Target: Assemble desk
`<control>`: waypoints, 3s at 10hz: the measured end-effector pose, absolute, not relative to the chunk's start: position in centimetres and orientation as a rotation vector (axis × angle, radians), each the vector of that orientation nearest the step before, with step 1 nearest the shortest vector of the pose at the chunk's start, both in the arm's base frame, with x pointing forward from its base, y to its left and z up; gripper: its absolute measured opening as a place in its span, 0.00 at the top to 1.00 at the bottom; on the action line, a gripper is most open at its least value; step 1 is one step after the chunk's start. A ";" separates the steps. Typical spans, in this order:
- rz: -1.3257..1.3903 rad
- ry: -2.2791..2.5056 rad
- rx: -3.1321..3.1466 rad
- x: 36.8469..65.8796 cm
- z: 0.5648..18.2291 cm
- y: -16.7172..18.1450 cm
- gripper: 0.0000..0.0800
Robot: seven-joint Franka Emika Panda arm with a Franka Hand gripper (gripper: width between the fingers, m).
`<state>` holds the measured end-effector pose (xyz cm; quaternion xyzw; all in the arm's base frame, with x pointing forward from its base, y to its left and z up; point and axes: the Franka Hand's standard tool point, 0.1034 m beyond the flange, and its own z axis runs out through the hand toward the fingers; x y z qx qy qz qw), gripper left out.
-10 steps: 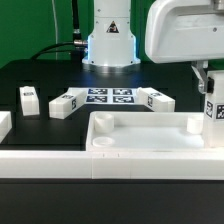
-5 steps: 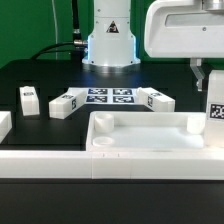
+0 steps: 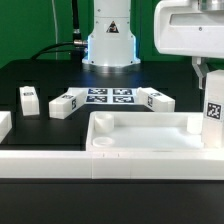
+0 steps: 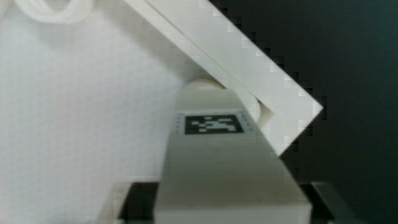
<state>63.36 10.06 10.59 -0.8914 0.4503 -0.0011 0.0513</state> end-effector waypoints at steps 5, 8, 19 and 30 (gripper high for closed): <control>0.002 0.951 -2.917 63.3 10.8 10.8 0.20; -0.013 0.637 -2.999 63.3 10.7 10.6 0.19; -0.052 -0.728 -3.044 63.5 10.4 10.1 0.25; -0.066 0.026 -3.105 63.4 10.3 10.4 0.64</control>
Offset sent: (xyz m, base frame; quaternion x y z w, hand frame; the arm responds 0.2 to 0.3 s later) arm 0.0039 0.0036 0.0050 -0.0297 -0.0027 -0.1408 0.9896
